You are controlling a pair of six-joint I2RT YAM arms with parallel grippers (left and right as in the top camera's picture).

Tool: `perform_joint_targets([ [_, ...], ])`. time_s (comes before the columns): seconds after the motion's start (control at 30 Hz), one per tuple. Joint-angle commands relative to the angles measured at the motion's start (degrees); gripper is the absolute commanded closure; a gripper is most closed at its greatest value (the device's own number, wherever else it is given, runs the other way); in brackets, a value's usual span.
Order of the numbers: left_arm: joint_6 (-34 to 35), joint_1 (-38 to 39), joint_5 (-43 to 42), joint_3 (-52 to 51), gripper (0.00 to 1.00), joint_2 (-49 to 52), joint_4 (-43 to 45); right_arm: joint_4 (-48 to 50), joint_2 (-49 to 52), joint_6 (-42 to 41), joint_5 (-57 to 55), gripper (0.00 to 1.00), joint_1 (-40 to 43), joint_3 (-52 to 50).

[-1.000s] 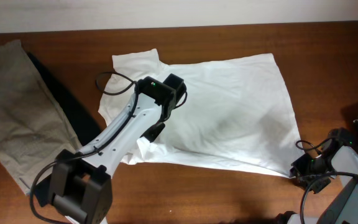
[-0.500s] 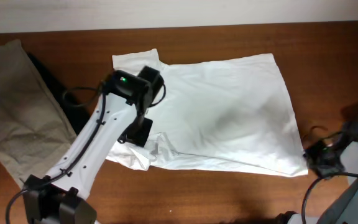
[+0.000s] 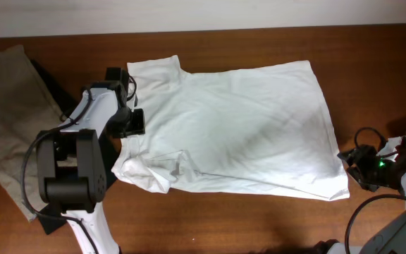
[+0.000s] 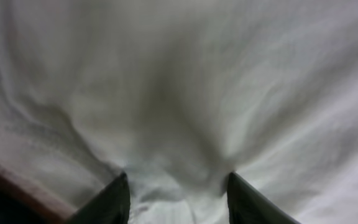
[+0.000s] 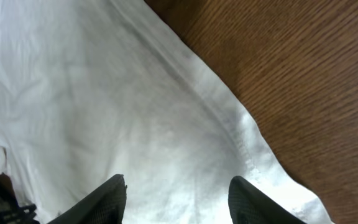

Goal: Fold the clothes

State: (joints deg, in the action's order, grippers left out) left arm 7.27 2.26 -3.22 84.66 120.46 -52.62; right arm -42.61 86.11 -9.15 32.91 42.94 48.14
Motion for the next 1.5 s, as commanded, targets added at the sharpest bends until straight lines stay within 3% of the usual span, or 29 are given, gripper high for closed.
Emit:
perform_joint_targets([
  [0.0, -2.05, -0.46, -1.09, -0.31, 0.77, 5.27, 2.82, 0.0, -0.24, 1.88, 0.96, 0.43, -1.73, 1.18],
  [0.03, -3.08, -0.46, -1.07, -0.31, 1.0, 6.1, 5.79, 0.02, -0.24, 1.9, 0.94, 0.43, -2.47, 1.18],
  [0.17, -2.8, -2.25, -2.47, 0.13, 1.0, 6.6, 27.43, 1.77, -0.22, 1.88, -2.64, 0.44, -5.64, 1.16],
  [0.27, -2.84, -2.82, -4.0, 0.44, 0.99, 6.6, 31.04, 5.81, 0.63, 1.84, -8.63, 0.41, -11.23, 1.16],
  [0.33, -2.84, -3.19, -4.11, 2.84, 0.9, 6.54, 29.03, 8.5, 4.17, -0.13, -15.52, 0.35, -15.17, 1.16],
  [0.37, -3.08, -3.37, -4.13, 5.53, 0.76, 6.43, 25.99, 10.16, 6.6, -0.09, -14.01, 0.33, -16.85, 1.16],
  [0.4, -3.32, -3.5, -4.17, 8.17, 0.56, 6.36, 22.84, 10.8, 8.68, 0.0, -14.27, 0.31, -18.32, 1.16],
  [0.47, -6.38, -3.54, -4.72, 15.3, 0.43, 6.36, 14.23, 10.82, 12.81, 0.09, -17.11, 0.28, -20.57, 1.16],
  [0.5, -7.15, -3.54, -4.72, 17.99, 0.4, 6.36, 10.84, 10.71, 13.77, 0.09, -17.11, 0.32, -20.81, 1.16],
  [0.53, -7.15, -3.54, -4.74, 20.52, 0.38, 6.36, 7.23, 10.54, 14.62, 0.11, -17.35, 0.49, -20.81, 1.16],
  [0.57, -7.15, -3.54, -4.76, 24.46, 0.37, 6.32, 1.73, 10.71, 14.84, -0.46, -20.09, 0.83, -20.72, 1.2],
  [0.6, -7.17, -3.54, -5.97, 27.74, 0.37, 6.29, -4.24, 10.69, 14.73, -1.86, -23.47, 0.96, -19.96, 2.78],
  [0.67, -8.61, -3.54, -11.3, 29.66, 0.37, 6.27, -10.62, 10.12, 14.73, -2.32, -23.47, 0.96, -18.05, 7.41],
  [0.87, -14.49, 0.68, -14.86, 29.64, 0.36, 6.27, -27.17, 7.61, 14.73, -7.85, -23.12, 0.94, -12.52, 14.05],
  [0.9, -14.91, 2.71, -14.84, 29.64, 0.36, 6.27, -29.44, 6.23, 14.67, -7.72, -22.49, 0.64, -12.52, 14.38],
  [0.93, -16.48, 4.37, -14.62, 29.64, 0.36, 6.27, -31.26, 4.39, 14.38, -7.61, -22.38, 0.55, -12.52, 15.08],
  [1.1, -13.29, 10.25, -2.89, 28.89, 0.36, 6.27, -39.82, -6.38, 5.84, -6.08, -16.83, 0.51, -12.52, 22.21],
  [1.2, -12.2, 10.23, -0.02, 22.95, 0.3, 6.27, -37.13, -9.55, -0.79, -4.59, -14.8, 0.47, -12.55, 22.29],
  [1.3, -5.86, 10.23, -0.7, 17.25, 0.26, 6.27, -30.69, -11.23, -2.16, -3.08, -14.27, 0.45, -12.55, 22.27],
  [1.33, -5.46, 10.23, -3.78, 16.06, 0.27, 6.27, -29.64, -11.47, -2.16, -3.08, -14.23, 0.45, -12.52, 22.27],
  [1.37, -4.57, 10.23, -5.01, 15.26, 0.37, 6.27, -28.96, -11.47, -2.16, -3.08, -14.23, 0.45, -12.52, 22.27],
  [1.4, -4.02, 10.23, -5.03, 14.8, 0.55, 6.27, -28.22, -11.45, -2.16, -3.1, -14.25, 0.45, -12.52, 22.27],
  [1.43, -4.04, 10.23, -6.12, 14.8, 0.87, 6.27, -27.8, -11.41, -2.16, -3.1, -14.25, 0.45, -12.52, 22.27],
  [1.47, -5.01, 10.23, -9.53, 14.95, 1.0, 6.27, -27.41, -11.41, -2.16, -3.1, -14.25, 0.45, -12.52, 22.27],
])
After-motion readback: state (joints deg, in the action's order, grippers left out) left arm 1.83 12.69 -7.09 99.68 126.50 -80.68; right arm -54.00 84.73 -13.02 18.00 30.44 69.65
